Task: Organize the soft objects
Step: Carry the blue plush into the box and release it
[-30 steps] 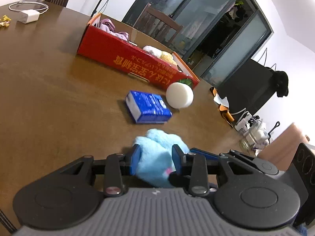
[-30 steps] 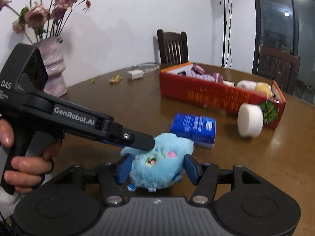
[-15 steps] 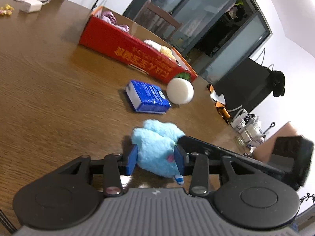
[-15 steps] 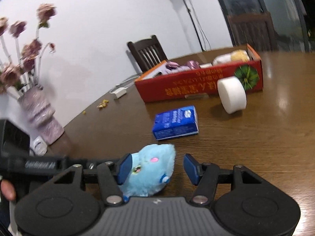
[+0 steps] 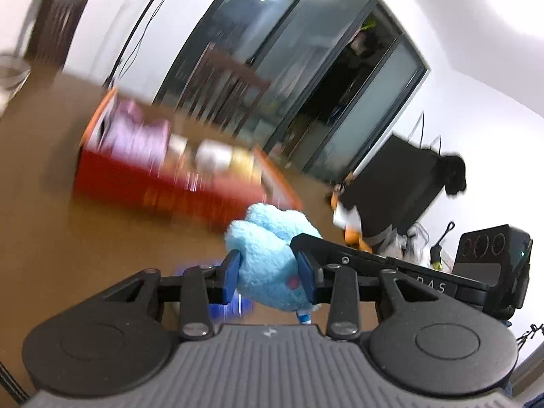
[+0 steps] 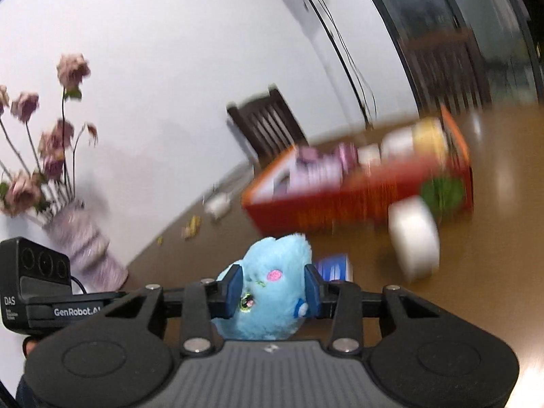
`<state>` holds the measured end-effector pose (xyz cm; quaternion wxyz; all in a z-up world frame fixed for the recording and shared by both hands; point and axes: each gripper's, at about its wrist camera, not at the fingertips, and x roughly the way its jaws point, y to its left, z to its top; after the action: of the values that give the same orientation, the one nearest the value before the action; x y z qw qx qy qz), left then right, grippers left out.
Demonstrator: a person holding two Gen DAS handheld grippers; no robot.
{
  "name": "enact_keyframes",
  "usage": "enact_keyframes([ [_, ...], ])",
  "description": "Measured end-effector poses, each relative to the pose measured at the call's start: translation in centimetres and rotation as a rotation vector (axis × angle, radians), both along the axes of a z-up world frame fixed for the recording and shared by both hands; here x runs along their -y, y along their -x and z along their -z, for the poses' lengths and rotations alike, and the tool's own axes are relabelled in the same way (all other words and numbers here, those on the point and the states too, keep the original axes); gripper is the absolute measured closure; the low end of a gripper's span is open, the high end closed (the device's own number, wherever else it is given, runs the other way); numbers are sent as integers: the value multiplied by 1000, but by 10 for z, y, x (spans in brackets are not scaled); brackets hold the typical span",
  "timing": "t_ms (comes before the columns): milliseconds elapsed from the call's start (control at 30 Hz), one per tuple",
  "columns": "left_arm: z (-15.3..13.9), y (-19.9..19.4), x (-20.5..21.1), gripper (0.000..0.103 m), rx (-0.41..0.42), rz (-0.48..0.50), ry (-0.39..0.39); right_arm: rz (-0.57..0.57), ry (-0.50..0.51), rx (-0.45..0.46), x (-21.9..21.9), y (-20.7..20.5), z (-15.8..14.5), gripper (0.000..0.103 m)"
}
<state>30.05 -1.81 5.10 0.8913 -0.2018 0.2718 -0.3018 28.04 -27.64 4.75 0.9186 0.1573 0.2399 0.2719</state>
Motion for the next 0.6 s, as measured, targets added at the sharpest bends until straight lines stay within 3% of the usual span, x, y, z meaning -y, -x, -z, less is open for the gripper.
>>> enact_keyframes([
  [100, -24, -64, 8, 66, 52, -9, -31, 26, 18, 49, 2, -62, -27, 65],
  [167, -30, -111, 13, 67, 21, -6, -39, 36, 39, 45, 4, -108, -36, 65],
  [367, -16, -212, 33, 67, -79, -21, -123, 68, 44, -110, 15, -229, -24, 66],
  [467, 5, -230, 41, 70, -101, -10, -181, 60, 126, -196, 5, -262, 2, 70],
  [533, 16, -232, 49, 70, -71, -20, -274, 33, 208, -218, -8, -270, 20, 78],
  [600, 24, -229, 50, 70, -38, -41, -350, 54, 305, -205, -16, -271, 37, 78],
])
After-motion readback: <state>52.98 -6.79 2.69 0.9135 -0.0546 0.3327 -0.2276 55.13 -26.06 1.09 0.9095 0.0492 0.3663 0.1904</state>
